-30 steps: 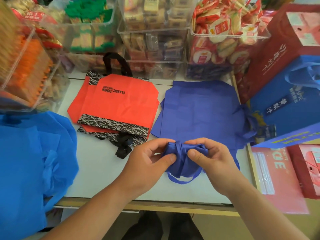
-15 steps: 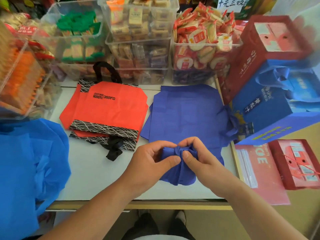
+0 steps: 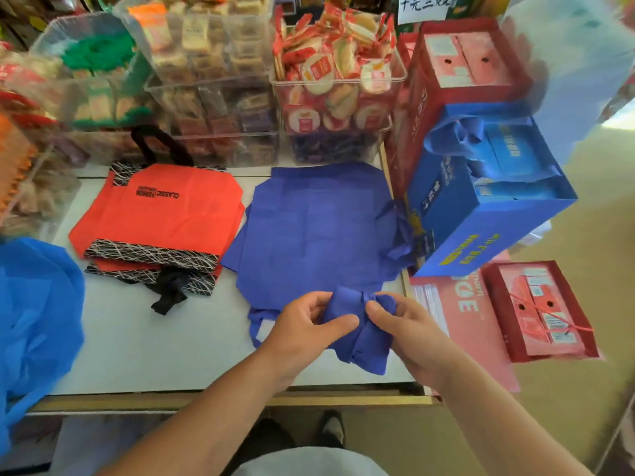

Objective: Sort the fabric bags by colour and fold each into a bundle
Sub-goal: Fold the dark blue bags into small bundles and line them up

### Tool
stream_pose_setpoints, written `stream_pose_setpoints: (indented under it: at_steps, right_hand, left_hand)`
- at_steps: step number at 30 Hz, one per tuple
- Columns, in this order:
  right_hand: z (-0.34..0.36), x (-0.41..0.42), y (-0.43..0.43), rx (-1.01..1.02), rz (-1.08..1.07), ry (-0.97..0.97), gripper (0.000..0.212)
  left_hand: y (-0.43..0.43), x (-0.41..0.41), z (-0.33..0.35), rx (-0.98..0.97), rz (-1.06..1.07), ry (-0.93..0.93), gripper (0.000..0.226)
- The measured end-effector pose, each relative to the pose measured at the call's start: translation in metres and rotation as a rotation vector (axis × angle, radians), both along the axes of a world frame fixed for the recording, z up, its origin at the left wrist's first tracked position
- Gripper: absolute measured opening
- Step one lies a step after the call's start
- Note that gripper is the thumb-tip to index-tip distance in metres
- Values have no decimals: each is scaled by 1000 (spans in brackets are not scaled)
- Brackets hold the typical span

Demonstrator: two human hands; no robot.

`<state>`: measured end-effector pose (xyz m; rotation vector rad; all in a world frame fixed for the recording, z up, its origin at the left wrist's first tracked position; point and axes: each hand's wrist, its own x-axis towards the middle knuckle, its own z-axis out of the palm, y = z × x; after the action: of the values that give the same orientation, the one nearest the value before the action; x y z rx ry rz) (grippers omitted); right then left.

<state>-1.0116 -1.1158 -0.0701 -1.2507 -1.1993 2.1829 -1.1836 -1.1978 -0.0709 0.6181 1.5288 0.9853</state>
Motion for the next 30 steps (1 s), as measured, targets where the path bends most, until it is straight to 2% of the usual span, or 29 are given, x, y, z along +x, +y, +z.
stream_pose_setpoints:
  at_steps: [3,7,11,14,19,21,25,28,30]
  right_hand:
    - [-15,19,0,-70,-79,-2,39]
    - [-28,36,-2,-106,-69,-35,61]
    - [-28,41,10,-112,-73,3,49]
    - [-28,43,17,-146,-51,51,43]
    - [-26,33,17,-190,-106,81,29]
    - [-29,29,19,-242,-162,88,33]
    - [-29,22,24,-247,-249,83,35]
    - [-26,15,25,-198,-240,85,30]
    - [-22,12,26,-169,-187,70,39]
  left_hand:
    - [-1,27,-15,-24,-57,13,24]
    - [-2,52,-19,-35,9,7,20]
    - [0,54,-19,-28,30,-94,28]
    - [3,48,-17,-11,8,-77,28]
    - [5,46,-14,28,91,-120,25]
    - [4,46,-14,67,70,-166,33]
    - [2,49,-14,119,93,-208,72]
    - [6,48,-16,130,83,-180,73]
    - [8,40,-14,141,61,-133,68]
